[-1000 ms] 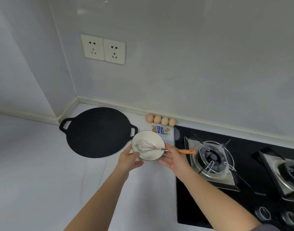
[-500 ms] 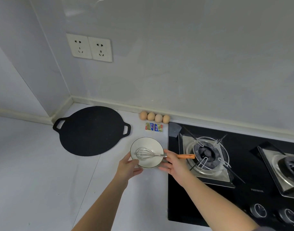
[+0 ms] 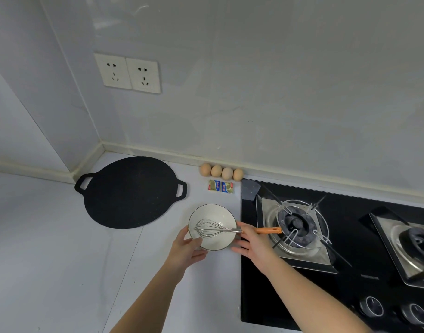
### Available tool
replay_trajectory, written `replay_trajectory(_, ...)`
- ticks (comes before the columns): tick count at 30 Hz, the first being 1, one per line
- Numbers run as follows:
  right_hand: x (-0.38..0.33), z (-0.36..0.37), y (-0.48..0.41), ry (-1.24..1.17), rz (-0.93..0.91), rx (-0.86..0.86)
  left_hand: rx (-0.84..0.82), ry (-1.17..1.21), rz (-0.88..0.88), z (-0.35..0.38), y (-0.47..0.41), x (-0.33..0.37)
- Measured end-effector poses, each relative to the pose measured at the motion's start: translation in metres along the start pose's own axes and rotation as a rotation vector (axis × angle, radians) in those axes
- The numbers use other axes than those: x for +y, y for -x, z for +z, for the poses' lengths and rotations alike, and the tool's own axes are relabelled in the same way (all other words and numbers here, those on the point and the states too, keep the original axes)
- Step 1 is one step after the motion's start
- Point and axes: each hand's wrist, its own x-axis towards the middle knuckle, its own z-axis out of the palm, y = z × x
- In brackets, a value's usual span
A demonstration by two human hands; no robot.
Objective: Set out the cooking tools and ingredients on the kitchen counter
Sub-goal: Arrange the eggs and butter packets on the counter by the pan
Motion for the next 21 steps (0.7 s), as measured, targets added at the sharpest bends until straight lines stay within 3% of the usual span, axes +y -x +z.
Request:
replay_trajectory(9, 0.0, 0.003, 0.007, 0.026, 0.041, -0.023, 0.139, -0.221, 0.013, -0.002, -0.01, 0.013)
replay_trajectory(16, -0.012, -0.006, 0.024, 0.441, 0.206, -0.053, 0.257, -0.667, 0.225, -0.01, -0.026, 0.044)
replay_trajectory(21, -0.062, 0.014, 0.036, 0.641, 0.095, -0.052, 0.191, -0.967, 0.39, 0.001, -0.048, 0.075)
